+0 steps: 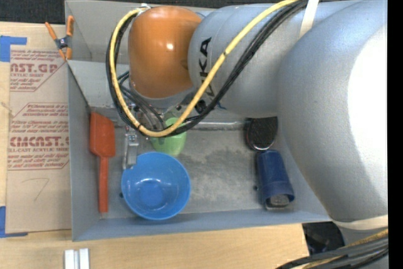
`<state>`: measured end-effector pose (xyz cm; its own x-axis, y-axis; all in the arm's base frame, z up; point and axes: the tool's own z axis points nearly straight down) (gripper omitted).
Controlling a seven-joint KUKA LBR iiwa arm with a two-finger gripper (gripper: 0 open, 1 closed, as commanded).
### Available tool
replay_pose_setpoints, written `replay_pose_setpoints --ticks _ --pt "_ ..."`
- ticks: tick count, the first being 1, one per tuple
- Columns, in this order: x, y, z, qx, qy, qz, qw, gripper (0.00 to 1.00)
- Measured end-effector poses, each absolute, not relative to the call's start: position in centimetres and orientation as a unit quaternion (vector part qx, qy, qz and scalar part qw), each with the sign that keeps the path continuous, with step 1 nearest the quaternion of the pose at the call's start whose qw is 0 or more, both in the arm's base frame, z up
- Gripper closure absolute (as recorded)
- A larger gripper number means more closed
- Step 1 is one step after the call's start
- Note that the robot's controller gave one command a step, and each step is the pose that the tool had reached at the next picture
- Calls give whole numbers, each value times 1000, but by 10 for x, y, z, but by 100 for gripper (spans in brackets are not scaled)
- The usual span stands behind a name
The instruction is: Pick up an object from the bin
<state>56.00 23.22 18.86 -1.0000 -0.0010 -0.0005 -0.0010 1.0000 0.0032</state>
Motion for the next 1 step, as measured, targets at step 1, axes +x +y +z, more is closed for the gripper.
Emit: replay_pose_setpoints --ticks 1 --pt "560 232 188 -1 1000 2 0 0"
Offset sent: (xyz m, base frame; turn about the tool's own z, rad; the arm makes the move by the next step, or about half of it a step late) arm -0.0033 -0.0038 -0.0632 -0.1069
